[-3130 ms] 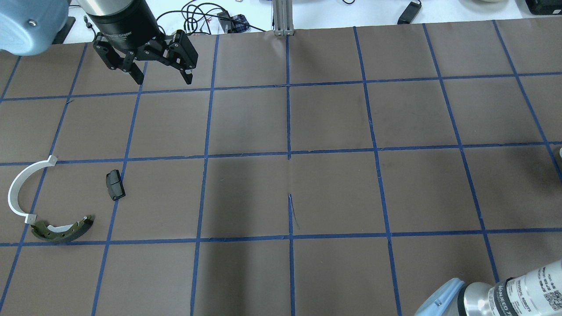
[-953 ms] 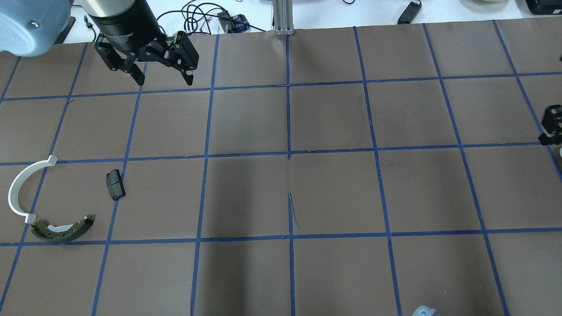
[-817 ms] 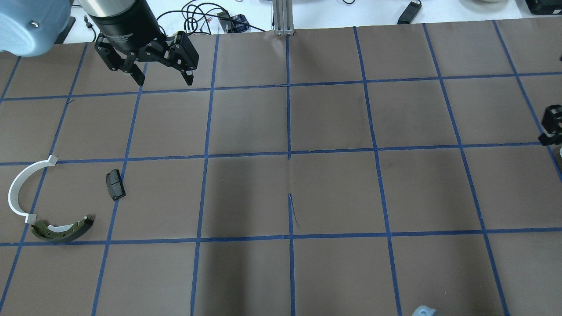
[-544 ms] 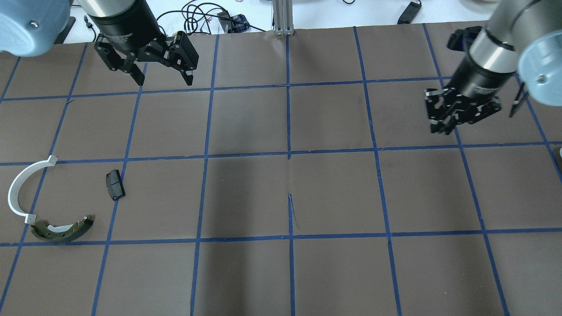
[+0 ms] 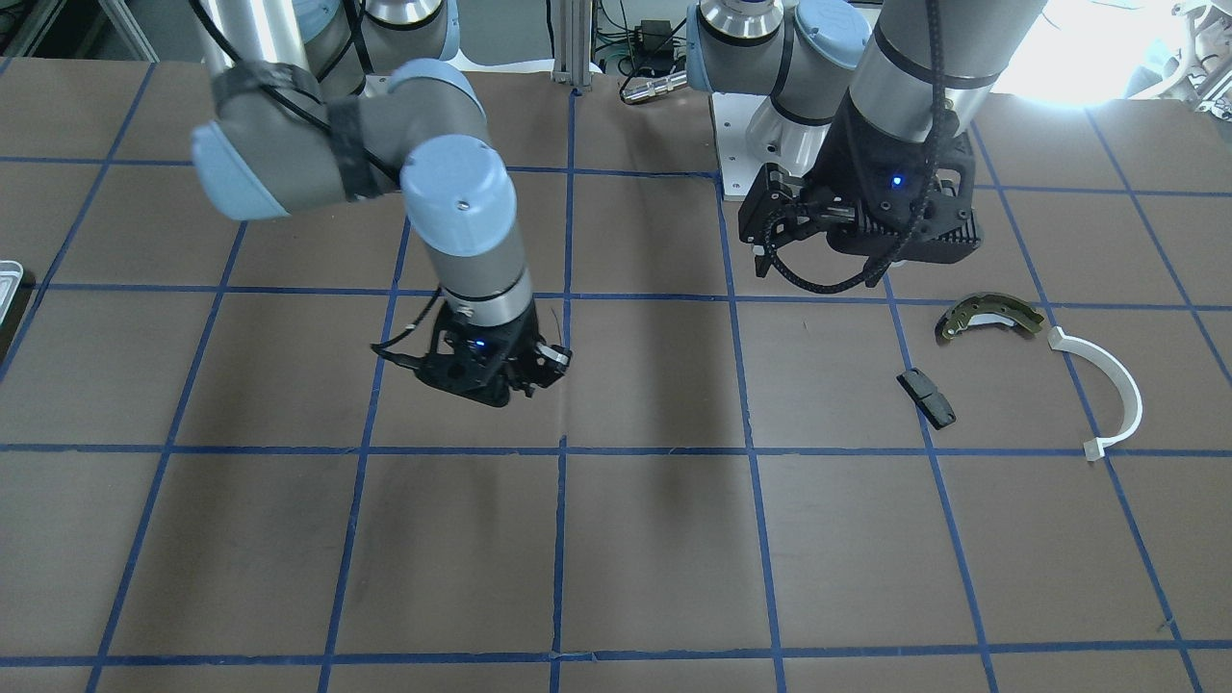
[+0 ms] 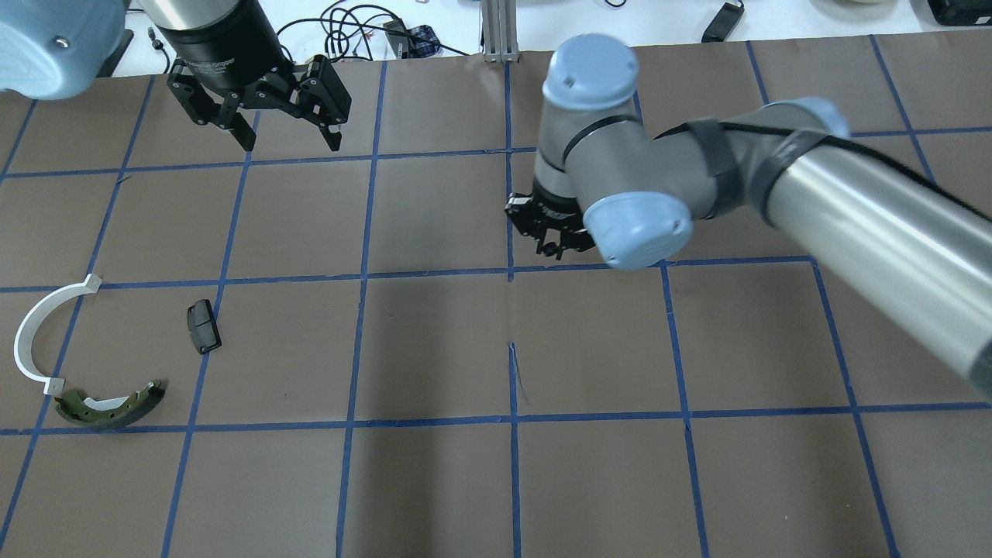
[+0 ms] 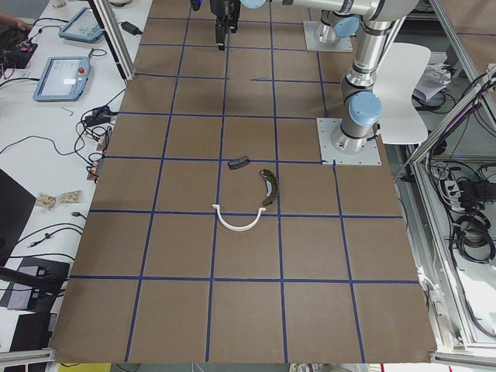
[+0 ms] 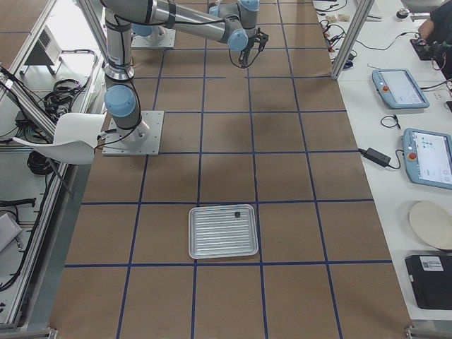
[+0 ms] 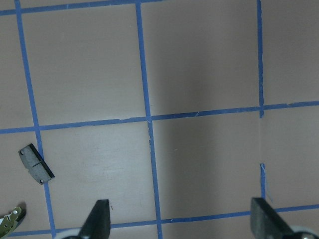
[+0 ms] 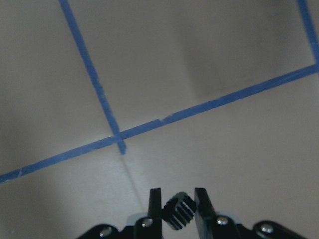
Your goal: Place bearing gear from tray to pile
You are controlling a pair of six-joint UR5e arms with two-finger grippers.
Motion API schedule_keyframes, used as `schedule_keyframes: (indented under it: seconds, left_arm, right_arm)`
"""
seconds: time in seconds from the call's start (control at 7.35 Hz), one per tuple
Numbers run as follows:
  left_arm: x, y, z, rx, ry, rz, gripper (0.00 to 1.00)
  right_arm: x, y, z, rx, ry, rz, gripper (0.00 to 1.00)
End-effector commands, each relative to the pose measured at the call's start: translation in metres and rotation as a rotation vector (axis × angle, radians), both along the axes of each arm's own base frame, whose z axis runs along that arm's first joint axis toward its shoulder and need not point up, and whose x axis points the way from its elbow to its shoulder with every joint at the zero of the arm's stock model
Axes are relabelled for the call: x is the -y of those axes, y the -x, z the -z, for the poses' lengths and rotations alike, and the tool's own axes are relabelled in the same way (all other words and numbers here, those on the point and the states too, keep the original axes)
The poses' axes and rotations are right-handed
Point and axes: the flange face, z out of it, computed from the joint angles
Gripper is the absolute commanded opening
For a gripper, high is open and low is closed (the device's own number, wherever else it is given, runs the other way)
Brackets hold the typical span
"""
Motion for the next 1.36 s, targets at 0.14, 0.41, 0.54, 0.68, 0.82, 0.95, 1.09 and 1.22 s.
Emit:
schedule_keyframes:
  seconds: [0.14,0.41,0.54,0.68,0.82,0.95,1.09,1.22]
  left_arm:
    - [0.0,0.0,0.001,0.0,-0.001,0.0,1.0]
    - [-0.003,0.0,-0.004,-0.003,0.006,-0.006,1.0]
    - [-0.007,0.0,-0.006,-0.003,0.01,0.004,1.0]
    - [-0.007,0.001,0.014,-0.002,-0.03,0.023,1.0]
    - [0.003,0.001,0.023,-0.003,-0.005,-0.003,1.0]
    - [0.019,0.021,0.044,-0.021,0.042,-0.054,1.0]
    - [0.031,0.061,0.076,-0.023,0.034,-0.052,1.0]
    - [0.048,0.092,0.116,-0.028,0.036,-0.067,1.0]
  right_arm:
    - [-0.007,-0.044,0.046,-0.002,0.032,-0.008,0.37]
    - [-0.006,-0.04,0.043,-0.036,0.039,-0.013,1.0]
    - [-0.002,-0.025,0.024,-0.045,0.04,-0.039,1.0]
    - [-0.001,0.015,-0.018,-0.078,0.029,-0.042,1.0]
    - [0.008,0.078,-0.056,-0.092,0.006,-0.065,1.0]
    - [0.008,0.142,-0.091,-0.101,-0.011,-0.139,1.0]
    - [0.0,0.203,-0.118,-0.107,-0.032,-0.209,1.0]
    - [-0.002,0.27,-0.134,-0.145,-0.048,-0.294,1.0]
